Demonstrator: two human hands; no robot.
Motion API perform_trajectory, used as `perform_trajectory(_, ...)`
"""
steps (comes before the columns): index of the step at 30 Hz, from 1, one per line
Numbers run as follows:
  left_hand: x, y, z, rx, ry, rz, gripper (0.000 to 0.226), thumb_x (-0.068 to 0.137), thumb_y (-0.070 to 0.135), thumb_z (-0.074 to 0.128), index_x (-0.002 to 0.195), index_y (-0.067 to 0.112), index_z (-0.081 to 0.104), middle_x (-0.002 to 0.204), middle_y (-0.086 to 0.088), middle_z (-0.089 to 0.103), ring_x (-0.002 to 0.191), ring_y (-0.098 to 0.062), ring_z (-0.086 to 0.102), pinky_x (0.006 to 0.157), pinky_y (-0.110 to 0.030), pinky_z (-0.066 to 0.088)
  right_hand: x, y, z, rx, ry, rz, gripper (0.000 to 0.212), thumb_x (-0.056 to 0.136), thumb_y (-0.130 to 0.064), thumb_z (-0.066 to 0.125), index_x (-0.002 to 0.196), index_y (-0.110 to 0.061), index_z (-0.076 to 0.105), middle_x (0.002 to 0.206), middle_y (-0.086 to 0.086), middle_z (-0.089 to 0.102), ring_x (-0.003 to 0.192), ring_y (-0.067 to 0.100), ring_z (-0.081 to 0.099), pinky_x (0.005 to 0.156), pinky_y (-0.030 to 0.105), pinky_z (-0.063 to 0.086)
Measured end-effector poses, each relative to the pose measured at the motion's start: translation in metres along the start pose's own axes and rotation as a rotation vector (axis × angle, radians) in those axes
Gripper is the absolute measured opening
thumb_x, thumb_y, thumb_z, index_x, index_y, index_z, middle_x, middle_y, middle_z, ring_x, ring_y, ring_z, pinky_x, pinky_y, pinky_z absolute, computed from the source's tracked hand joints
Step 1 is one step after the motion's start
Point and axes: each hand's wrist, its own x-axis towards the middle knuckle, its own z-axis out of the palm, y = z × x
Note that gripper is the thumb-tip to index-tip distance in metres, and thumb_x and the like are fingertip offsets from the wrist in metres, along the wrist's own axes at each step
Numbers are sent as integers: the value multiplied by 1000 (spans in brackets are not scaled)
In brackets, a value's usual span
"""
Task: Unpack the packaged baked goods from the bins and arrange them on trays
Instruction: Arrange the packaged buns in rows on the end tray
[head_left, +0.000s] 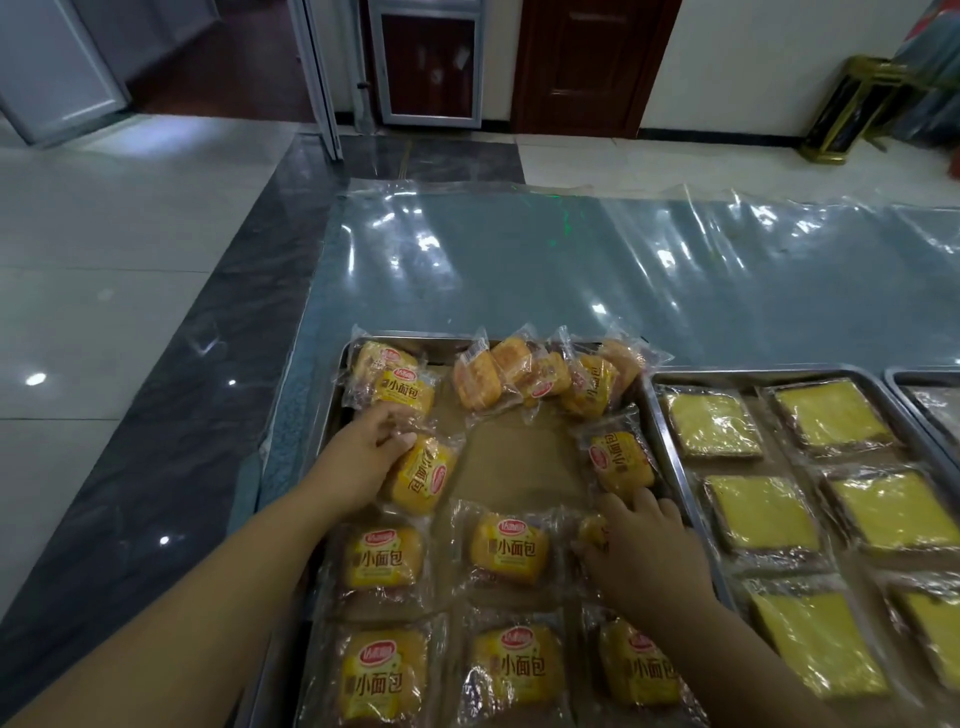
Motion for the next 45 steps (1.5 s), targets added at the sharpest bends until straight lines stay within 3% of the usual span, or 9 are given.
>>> perform_trajectory(4,4,0,4,-123,184,-61,8,90,15,58,85,19,54,100,-7,64,87,-25,65,71,-46,56,4,-7,0,70,72,-36,42,88,-48,46,125,-28,47,125,-2,48,113,19,42,89,35,44)
perform_trajectory(6,1,-1,9,-296,268,-112,12,88,14,61,84,19,50,102,-7,62,86,-20,66,60,-36,58,6,-12,0,108,113,-59,40,88,-47,48,123,-27,50,124,-4,50,112,17,44,87,33,44)
perform_trajectory(12,-25,-15,11,-3,318,30,37,90,25,57,99,61,55,97,35,55,94,-3,59,74,-29,51,17,-39,-2,255,110,-189,40,88,-49,52,122,-28,53,121,-6,53,110,14,46,86,30,44)
perform_trajectory(19,-40,-18,13,-344,361,-84,23,85,16,64,100,33,65,103,4,68,78,-6,69,67,-26,53,37,-99,-8,562,-89,-379,50,84,-47,60,129,-38,43,106,-10,58,95,13,58,75,27,47)
perform_trajectory(24,-46,-18,6,-469,389,-123,11,86,26,62,91,18,68,91,-3,72,79,-12,70,62,-20,55,52,-119,-8,929,-173,-202,33,84,-32,68,117,-31,61,94,-19,57,82,-4,54,66,11,40)
perform_trajectory(27,-45,-21,-1,-324,433,-160,6,88,18,61,89,18,67,86,-3,71,69,-13,70,57,-23,55,57,-121,-9,1097,-238,-104,16,84,-17,69,98,-24,68,93,-2,67,77,8,64,68,22,55)
perform_trajectory(33,-39,-20,-6,183,435,-83,10,83,15,67,88,23,69,82,9,67,71,-5,62,59,-20,47,58,-117,3,955,-218,-33,22,75,-14,76,85,-29,64,86,-9,62,73,3,60,49,11,44)
perform_trajectory(38,-32,-21,-1,697,385,114,18,85,7,58,98,13,69,103,-7,60,96,-24,55,72,-29,44,65,-124,5,561,-231,-218,23,80,-29,70,102,-29,64,98,-8,61,86,9,57,71,26,47)
perform_trajectory(45,-26,-35,-4,730,145,342,29,90,16,56,118,17,63,129,-3,56,116,-24,51,94,-39,47,100,-123,-7,548,-43,-210,16,88,-20,55,101,-18,64,101,3,65,87,17,61,78,32,53)
